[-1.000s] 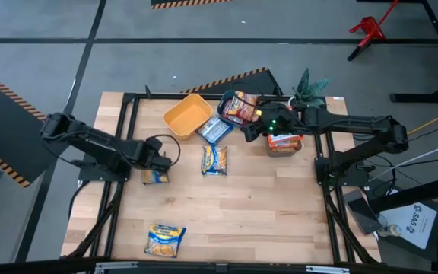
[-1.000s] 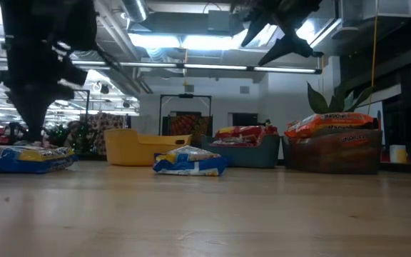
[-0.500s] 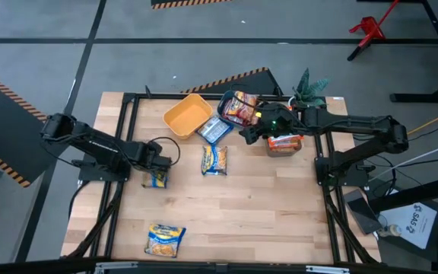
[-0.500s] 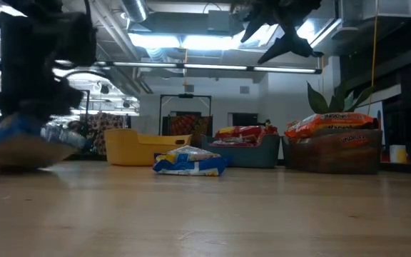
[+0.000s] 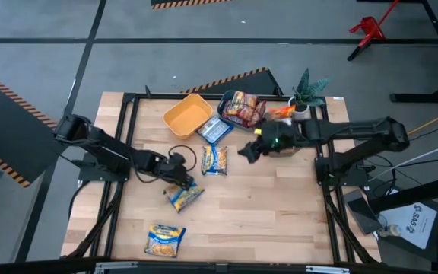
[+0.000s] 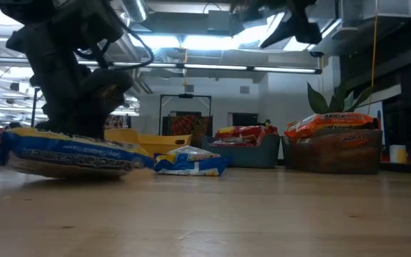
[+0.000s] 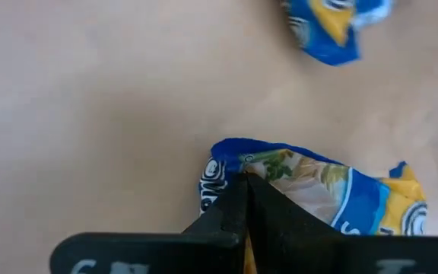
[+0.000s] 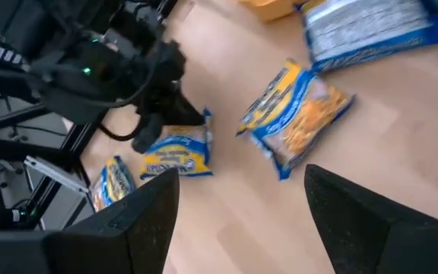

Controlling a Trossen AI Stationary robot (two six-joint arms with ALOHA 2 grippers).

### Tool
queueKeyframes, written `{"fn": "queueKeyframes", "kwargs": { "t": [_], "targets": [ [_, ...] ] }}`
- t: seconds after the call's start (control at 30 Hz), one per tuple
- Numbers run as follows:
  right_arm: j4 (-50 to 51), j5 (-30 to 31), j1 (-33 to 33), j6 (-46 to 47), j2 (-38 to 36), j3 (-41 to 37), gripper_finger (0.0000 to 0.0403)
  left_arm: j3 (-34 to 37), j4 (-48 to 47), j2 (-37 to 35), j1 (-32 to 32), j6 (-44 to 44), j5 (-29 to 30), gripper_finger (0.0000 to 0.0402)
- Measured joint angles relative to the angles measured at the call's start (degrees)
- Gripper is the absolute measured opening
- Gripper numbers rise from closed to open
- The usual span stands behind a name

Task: Sort Maruchan noodles
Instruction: Put the middle left blue noodle pack into the yellow bin

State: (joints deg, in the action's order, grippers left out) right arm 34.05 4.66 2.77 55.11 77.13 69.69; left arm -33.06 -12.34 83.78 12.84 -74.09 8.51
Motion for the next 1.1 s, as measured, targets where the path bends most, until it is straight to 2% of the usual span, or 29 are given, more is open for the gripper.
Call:
{"fn": "queueKeyframes", "kwargs": {
  "t": [0.27, 0.37, 0.5, 0.63, 0.8, 0.93, 1.1],
  "targets": [
    [-2.3, 11.0, 13.8, 9.8, 3.9, 0.0, 0.0268, -0.1, 2.6, 2.8, 1.8, -3.0, 0.5, 0.0],
    [-5.1, 11.8, 17.3, 13.9, 7.9, 0.0, 0.0268, -0.1, 2.5, 2.8, 1.8, -3.4, 0.3, 0.0],
    [-13.8, 12.7, 20.9, 21.8, 16.8, -0.1, 0.0268, -0.1, 2.4, 2.9, 1.9, -2.2, 0.2, 0.0],
    [-27.7, 12.6, 22.1, 26.1, 25.7, -0.1, 0.0268, 0.0, 2.4, 2.9, 2.3, -0.6, -0.1, 0.0],
    [-45.8, 13.8, 22.0, 36.5, 34.1, 0.0, 0.0268, 0.0, 2.4, 2.9, 2.6, -0.8, 0.8, 0.0],
    [-54.1, 19.3, 22.1, 47.1, 39.3, 0.0, 0.0268, 0.0, 2.5, 2.9, 2.7, -0.2, 1.5, 0.0],
    [-56.1, 21.4, 22.0, 54.0, 43.4, 1.0, 0.0268, 0.0, 2.6, 3.0, 2.7, 1.1, 1.9, 0.0]
  ]
}}
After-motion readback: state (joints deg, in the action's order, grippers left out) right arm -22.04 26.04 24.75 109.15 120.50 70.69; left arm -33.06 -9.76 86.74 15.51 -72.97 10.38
